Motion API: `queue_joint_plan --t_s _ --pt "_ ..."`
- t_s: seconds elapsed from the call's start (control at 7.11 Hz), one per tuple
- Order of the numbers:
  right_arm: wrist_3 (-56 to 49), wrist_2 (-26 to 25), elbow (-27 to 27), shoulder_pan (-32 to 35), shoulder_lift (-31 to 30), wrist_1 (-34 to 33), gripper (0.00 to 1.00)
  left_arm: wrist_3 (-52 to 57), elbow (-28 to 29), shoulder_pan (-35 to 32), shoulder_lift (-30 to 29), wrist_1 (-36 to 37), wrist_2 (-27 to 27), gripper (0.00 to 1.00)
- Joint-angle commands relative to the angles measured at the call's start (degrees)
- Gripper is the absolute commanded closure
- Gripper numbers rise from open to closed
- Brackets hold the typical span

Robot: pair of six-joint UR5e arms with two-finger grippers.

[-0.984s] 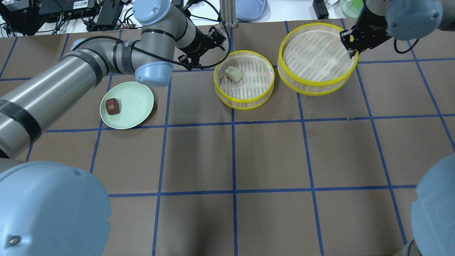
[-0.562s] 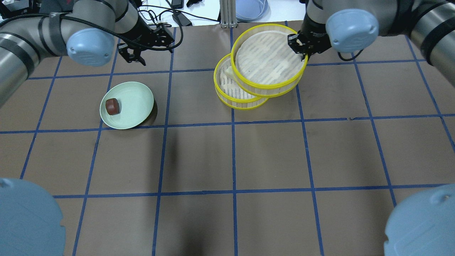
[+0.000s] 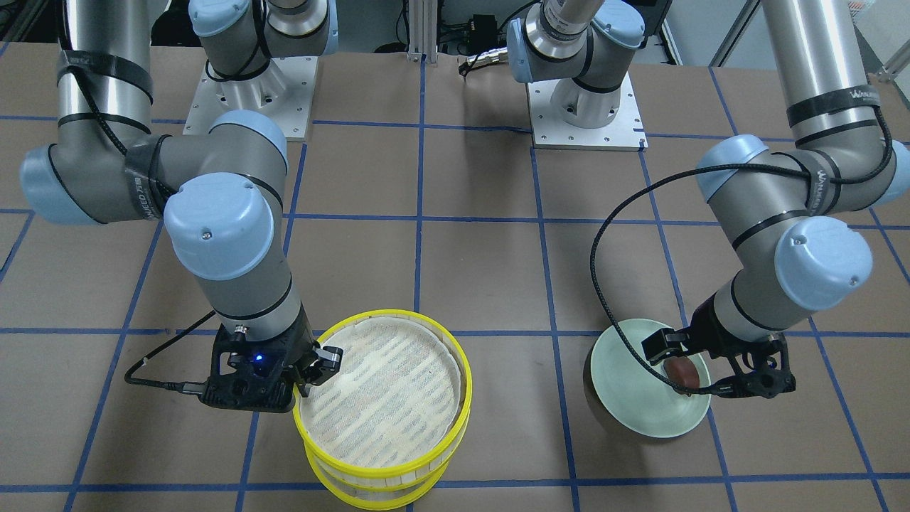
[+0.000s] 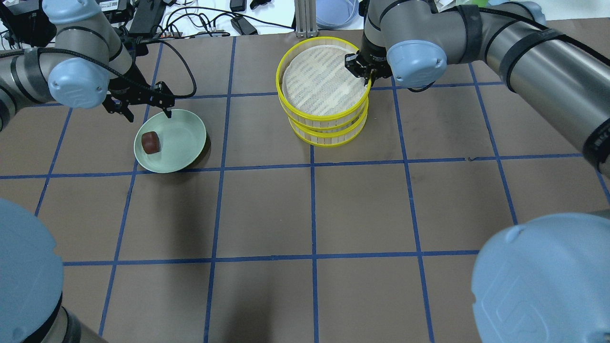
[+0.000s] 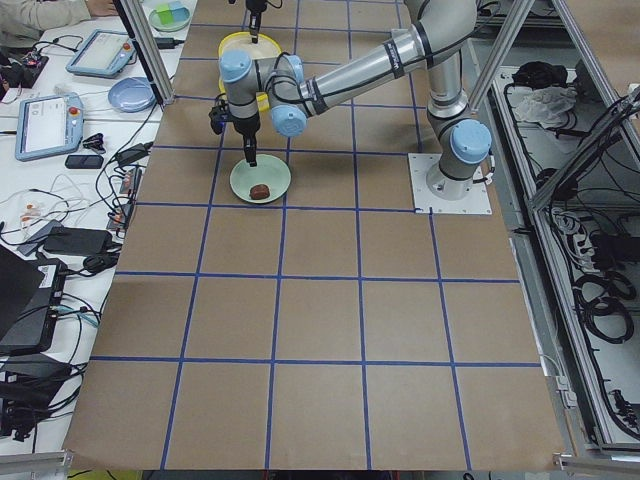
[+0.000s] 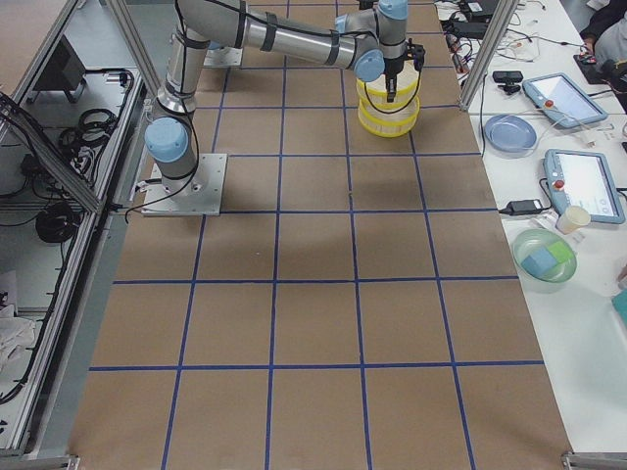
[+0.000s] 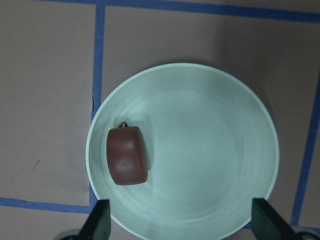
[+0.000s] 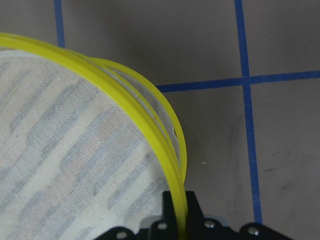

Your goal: Stack buns with steamer

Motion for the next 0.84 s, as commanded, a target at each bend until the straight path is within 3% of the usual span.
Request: queue_joint_plan --t_s 0.0,0.7 --pt "2.69 0.12 0.12 -1.20 0.84 -0.77 1.00 2.43 -2.22 1.06 -3.93 2.61 0.46 0.00" --pt "6.23 2.94 0.74 -1.47 2.24 -0.95 1.00 3.50 -2.40 3.09 -5.96 3.05 2.57 0.00"
